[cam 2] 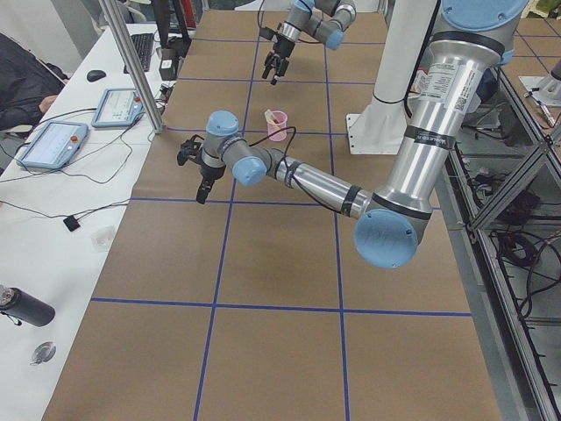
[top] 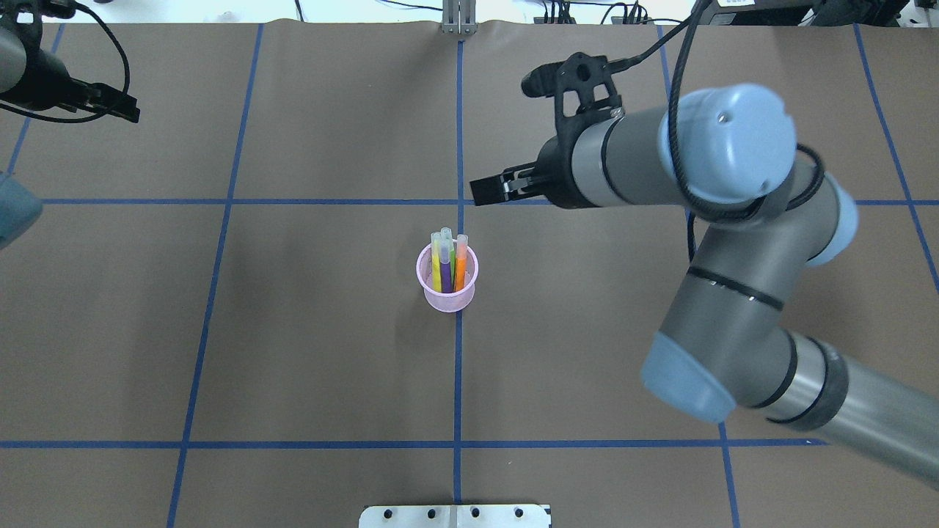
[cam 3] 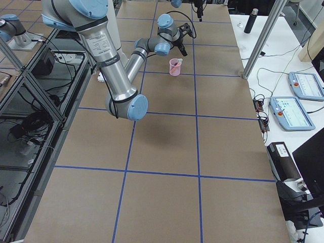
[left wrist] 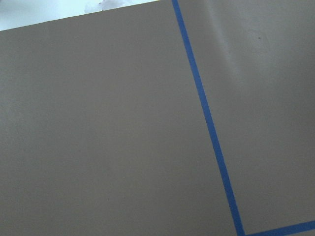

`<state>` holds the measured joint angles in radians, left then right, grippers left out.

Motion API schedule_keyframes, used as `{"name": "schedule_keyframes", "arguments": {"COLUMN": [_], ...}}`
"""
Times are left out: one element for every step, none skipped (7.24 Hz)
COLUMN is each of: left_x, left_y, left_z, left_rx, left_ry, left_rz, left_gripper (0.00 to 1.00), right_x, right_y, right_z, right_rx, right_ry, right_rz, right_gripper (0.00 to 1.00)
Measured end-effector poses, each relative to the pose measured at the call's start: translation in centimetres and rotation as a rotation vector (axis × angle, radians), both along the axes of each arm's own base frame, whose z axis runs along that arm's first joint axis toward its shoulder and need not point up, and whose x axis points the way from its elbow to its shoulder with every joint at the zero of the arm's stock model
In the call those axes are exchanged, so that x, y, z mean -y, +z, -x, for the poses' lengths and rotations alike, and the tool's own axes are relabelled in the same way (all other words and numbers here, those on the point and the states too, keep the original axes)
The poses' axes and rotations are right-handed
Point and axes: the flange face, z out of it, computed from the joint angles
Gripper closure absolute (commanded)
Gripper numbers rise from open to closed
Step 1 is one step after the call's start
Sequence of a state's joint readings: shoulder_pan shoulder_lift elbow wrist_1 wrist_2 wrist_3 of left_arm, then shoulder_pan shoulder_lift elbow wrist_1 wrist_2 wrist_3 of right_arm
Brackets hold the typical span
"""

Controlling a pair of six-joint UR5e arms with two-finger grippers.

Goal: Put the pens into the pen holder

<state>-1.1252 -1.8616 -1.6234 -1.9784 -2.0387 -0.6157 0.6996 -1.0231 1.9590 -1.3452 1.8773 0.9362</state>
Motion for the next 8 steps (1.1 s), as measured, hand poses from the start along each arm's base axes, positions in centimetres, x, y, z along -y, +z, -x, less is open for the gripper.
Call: {"name": "schedule_keyframes", "arguments": {"left_x": [-0.1, -0.4, -1.3, -2.1, -2.8, -4.0, -5.3, -6.5], "left_y": [0.7, 2.2, 5.0, 7.9, 10.3, 12.8, 15.1, 16.7], "left_z": [0.4, 0.9, 1.7, 2.7, 4.8, 8.2, 12.0, 15.3], "left_rx": [0.017, 0.046, 0.082, 0.111, 0.124, 0.123, 0.106, 0.086], "left_ry": [-0.013, -0.031, -0.044, -0.048, -0.009, 0.077, 0.151, 0.179], "left_rz": [0.002, 0.013, 0.05, 0.091, 0.104, 0.1, 0.099, 0.103], "left_gripper": [0.0, 0.0, 0.0, 0.0, 0.0, 0.0, 0.0, 0.0], "right_x": [3.3, 6.0, 8.4, 10.6, 11.9, 12.9, 13.7, 13.9], "right_y": [3.2, 7.7, 13.0, 18.9, 24.3, 29.6, 34.1, 37.5], "right_z": [-5.1, -9.6, -13.2, -16.5, -19.6, -22.3, -25.6, -30.1], "right_rx": [-0.056, -0.098, -0.152, -0.209, -0.26, -0.313, -0.356, -0.363], "right_ry": [-0.031, -0.011, 0.044, 0.103, 0.127, 0.121, 0.104, 0.063], "right_rz": [0.15, 0.249, 0.33, 0.403, 0.439, 0.452, 0.45, 0.428], "right_gripper": [0.0, 0.0, 0.0, 0.0, 0.0, 0.0, 0.0, 0.0]}}
